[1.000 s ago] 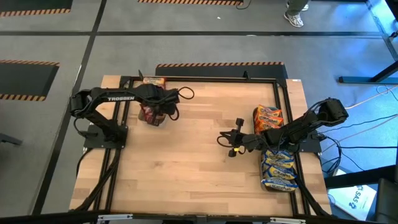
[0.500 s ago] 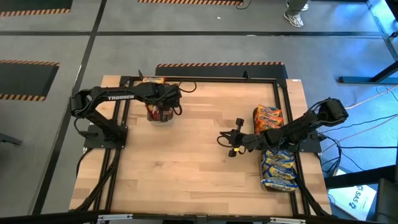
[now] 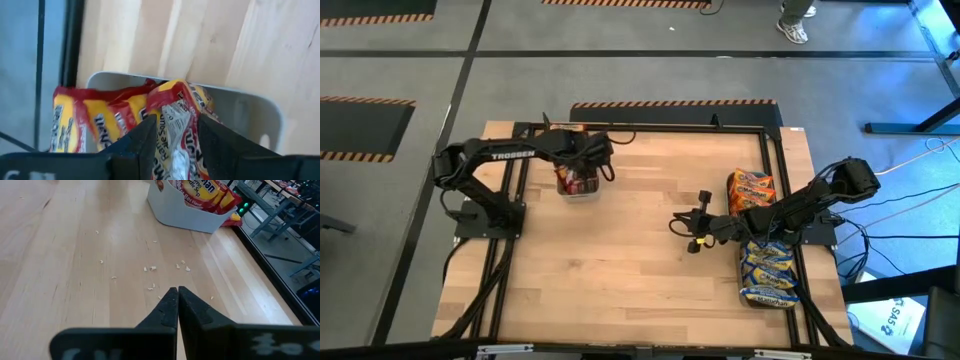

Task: Sort Maruchan noodles
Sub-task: Put the red noodle pack into the white bin, then adjust the white bin

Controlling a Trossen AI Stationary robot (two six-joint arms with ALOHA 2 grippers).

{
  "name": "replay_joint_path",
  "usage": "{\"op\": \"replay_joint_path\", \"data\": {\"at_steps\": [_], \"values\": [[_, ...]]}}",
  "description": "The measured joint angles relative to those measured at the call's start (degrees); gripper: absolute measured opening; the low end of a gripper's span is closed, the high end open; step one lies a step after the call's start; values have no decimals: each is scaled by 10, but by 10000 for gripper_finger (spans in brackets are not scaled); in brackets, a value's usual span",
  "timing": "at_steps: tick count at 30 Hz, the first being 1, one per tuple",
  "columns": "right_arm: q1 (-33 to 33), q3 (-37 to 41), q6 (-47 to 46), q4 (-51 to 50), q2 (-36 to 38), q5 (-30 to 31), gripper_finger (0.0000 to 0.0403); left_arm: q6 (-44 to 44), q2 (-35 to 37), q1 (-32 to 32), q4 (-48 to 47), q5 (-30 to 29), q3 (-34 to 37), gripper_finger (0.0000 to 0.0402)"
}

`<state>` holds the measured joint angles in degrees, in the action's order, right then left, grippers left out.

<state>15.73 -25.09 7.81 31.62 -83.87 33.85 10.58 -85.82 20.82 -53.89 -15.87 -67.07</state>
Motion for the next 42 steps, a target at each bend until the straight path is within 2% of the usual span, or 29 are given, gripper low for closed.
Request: {"op": "replay_joint_path", "data": {"at_steps": [5, 8, 11, 20, 34, 39, 42], "values": [[0, 0, 0, 7, 0, 0, 1, -86, 2, -10, -33, 6, -57, 133], [0, 0, 0, 24, 0, -1, 1, -128, 6, -19, -35, 59, -62, 133], [-11, 0, -4, 26, 0, -20, 1, -153, 5, -24, -34, 101, -40, 132], [-62, 0, -31, 28, 0, -107, 1, -162, 3, -23, -35, 140, 59, 132], [-68, 0, -31, 32, 0, -115, 1, -144, 3, -52, -15, 150, 52, 132], [-68, 0, -34, 30, 0, -116, 1, -139, 3, -68, -5, 98, 61, 132], [-68, 0, -34, 29, 0, -120, 1, -144, 3, -68, -6, 107, 78, 132]]}}
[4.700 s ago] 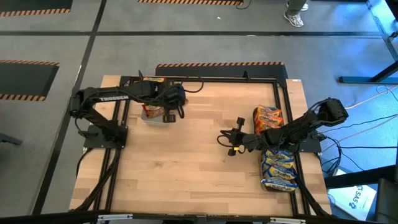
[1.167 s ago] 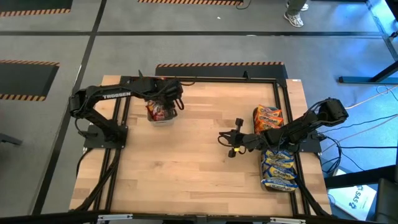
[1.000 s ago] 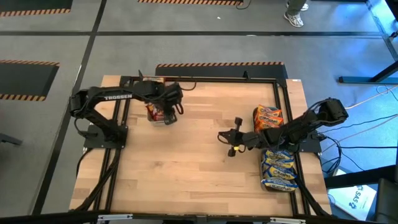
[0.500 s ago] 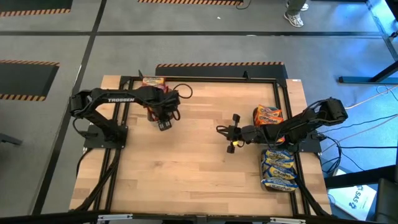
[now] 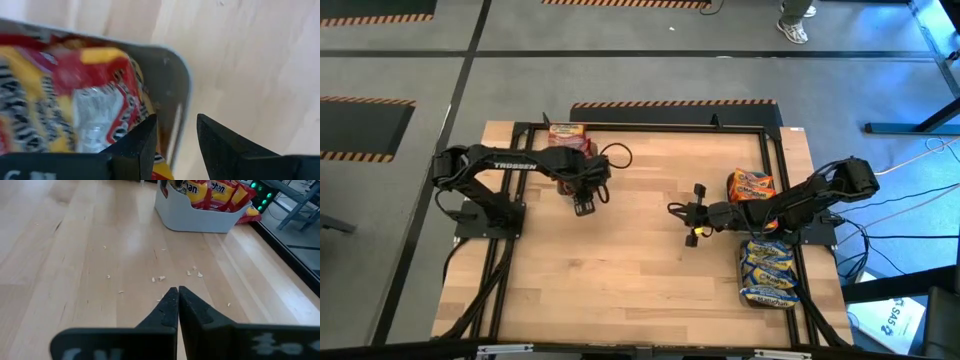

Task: Sort Maruchan noodles
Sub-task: Adjust the white bin

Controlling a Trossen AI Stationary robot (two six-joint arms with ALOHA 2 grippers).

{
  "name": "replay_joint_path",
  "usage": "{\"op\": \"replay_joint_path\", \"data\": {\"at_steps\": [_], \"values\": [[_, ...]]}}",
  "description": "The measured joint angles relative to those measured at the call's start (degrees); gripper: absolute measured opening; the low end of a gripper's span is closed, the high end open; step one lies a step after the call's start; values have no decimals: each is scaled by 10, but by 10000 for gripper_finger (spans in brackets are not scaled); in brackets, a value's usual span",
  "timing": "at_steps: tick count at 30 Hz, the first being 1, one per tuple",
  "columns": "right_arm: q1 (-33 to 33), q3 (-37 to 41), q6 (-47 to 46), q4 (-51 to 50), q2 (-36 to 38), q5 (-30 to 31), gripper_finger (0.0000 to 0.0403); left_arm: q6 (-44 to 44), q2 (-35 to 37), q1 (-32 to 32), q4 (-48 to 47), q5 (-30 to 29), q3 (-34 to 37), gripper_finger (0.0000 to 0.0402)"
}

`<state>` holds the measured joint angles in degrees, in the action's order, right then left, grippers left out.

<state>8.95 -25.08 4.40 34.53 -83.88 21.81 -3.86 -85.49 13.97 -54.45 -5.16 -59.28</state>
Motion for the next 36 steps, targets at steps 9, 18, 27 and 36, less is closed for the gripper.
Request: {"op": "replay_joint_path", "data": {"at_steps": [9, 18, 27, 36], "values": [[0, 0, 0, 1, 0, 1, 1, -5, 0, 0, 62, 16, 41, 125], [0, 0, 0, 4, 0, 1, 1, -5, 0, 0, 101, 38, 41, 12], [0, 0, 1, 9, 0, 0, 1, -18, -6, -21, 191, 46, 41, 4], [0, -1, 6, 43, 0, -45, 1, -1, -79, -67, 307, 61, 28, 5]]}}
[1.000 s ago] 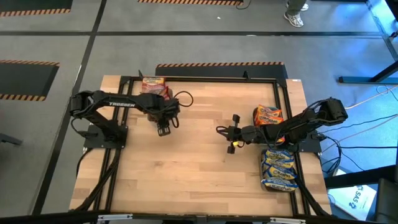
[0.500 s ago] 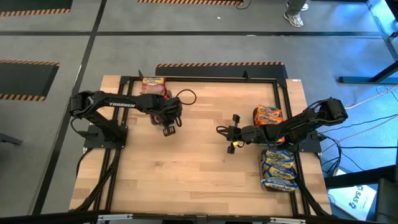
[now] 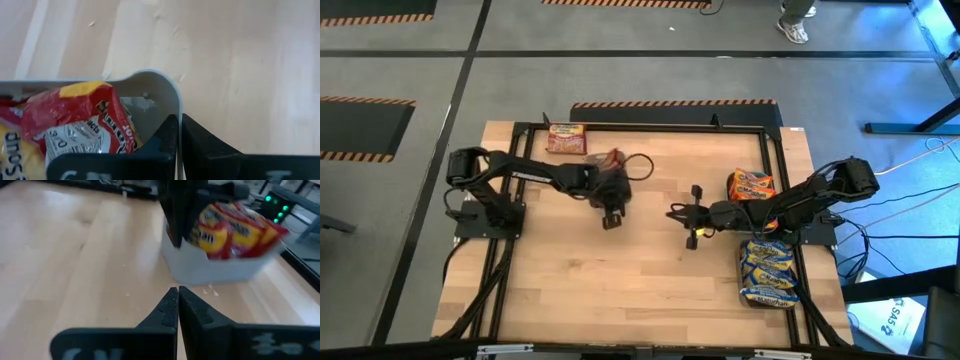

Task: Sort Maruchan noodles
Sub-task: Adjust the white bin

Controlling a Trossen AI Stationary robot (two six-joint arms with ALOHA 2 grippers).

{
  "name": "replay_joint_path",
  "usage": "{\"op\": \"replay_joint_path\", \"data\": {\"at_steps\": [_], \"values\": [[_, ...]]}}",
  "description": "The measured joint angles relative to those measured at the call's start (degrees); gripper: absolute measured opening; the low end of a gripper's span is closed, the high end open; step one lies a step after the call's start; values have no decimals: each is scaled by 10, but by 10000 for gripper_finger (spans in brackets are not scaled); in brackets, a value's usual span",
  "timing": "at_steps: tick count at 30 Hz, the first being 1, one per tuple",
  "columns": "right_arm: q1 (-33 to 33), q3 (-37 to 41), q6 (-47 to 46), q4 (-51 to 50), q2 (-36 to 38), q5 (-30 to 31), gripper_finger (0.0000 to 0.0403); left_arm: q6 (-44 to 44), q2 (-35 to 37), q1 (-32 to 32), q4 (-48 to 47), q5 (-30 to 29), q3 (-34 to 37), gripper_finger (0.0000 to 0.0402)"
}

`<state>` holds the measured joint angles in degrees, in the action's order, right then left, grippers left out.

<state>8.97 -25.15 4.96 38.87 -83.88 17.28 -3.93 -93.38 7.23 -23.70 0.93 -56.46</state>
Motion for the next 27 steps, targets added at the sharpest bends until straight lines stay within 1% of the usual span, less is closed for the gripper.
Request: {"op": "replay_joint_path", "data": {"at_steps": [3, 6, 8, 10, 14, 17, 19, 21, 23, 27], "values": [[-1, 0, 0, 19, 0, -17, 1, 9, -15, -13, -2, 0, -23, 5], [-9, -7, -1, 15, 0, -36, 1, 15, -20, -23, -7, 0, -40, 5], [-20, -18, -4, 11, 0, -53, 10, 15, -20, -26, 0, 3, -45, 5], [-30, -31, -5, -6, 0, -69, 31, 15, -20, -26, 9, 5, -46, 5], [-48, -65, -1, -38, -5, -94, 99, 15, -20, -25, 14, 2, -46, 5], [-63, -97, 6, -50, -36, -111, 151, 15, -23, -25, 29, 1, -46, 5], [-74, -126, 17, -58, -69, -128, 177, 21, -23, -25, 37, 5, -46, 5], [-85, -158, 33, -87, -103, -149, 195, 29, -23, -25, 42, 12, -46, 5], [-91, -195, 54, -118, -136, -159, 205, 30, -23, -25, 42, 13, -47, 5], [-104, -260, 77, -203, -172, -161, 207, 32, -23, -25, 42, 14, -47, 5]]}}
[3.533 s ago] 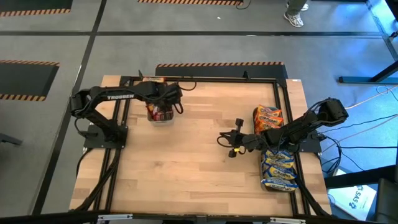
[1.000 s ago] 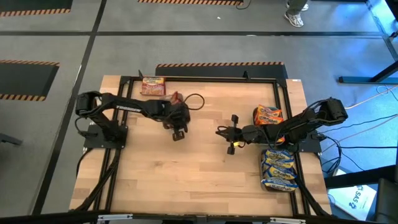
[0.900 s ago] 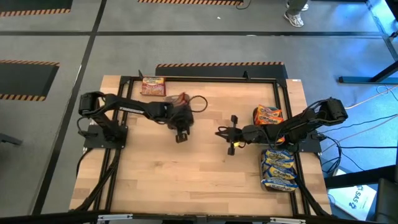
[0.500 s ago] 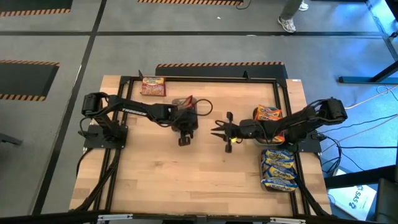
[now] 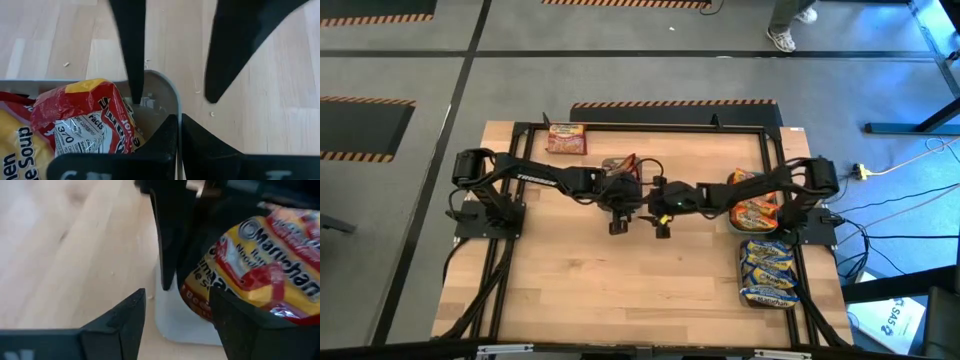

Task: Sort Maruchan noodles
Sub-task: Adjust the white bin

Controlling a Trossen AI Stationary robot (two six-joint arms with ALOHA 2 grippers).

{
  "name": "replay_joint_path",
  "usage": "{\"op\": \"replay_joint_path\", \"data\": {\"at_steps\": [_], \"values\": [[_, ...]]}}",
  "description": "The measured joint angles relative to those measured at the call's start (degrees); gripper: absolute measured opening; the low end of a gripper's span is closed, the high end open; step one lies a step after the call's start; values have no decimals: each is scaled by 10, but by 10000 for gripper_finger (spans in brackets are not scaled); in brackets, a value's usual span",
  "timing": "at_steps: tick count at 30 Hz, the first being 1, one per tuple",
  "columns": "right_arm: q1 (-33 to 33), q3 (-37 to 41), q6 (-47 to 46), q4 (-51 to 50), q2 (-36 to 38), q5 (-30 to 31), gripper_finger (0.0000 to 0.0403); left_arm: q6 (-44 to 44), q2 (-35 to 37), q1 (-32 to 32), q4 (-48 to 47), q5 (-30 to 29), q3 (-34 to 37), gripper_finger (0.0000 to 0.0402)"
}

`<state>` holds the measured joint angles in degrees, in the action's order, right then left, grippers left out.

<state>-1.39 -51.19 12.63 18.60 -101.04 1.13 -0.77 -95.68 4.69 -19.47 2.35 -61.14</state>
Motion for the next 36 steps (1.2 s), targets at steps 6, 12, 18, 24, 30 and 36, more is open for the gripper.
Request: {"op": "replay_joint_path", "data": {"at_steps": [6, 12, 18, 24, 30, 36], "values": [[-14, -57, 23, -88, -31, -27, 182, 12, 0, 0, 0, 0, 0, 5], [-17, -59, 33, -92, -34, -49, 124, 14, 0, -2, 4, 3, 0, 5], [-16, -59, 53, -94, -38, -59, 42, 20, 0, -2, 0, 0, 0, 5], [-16, -59, 72, -94, -38, -72, 6, 20, 0, -2, 1, 0, 0, 5], [-16, -59, 76, -92, -38, -69, 3, 20, 0, -7, -32, -4, -18, 5], [-16, -60, 84, -88, -37, -73, 1, 29, 0, -19, -82, -5, -53, 10]]}}
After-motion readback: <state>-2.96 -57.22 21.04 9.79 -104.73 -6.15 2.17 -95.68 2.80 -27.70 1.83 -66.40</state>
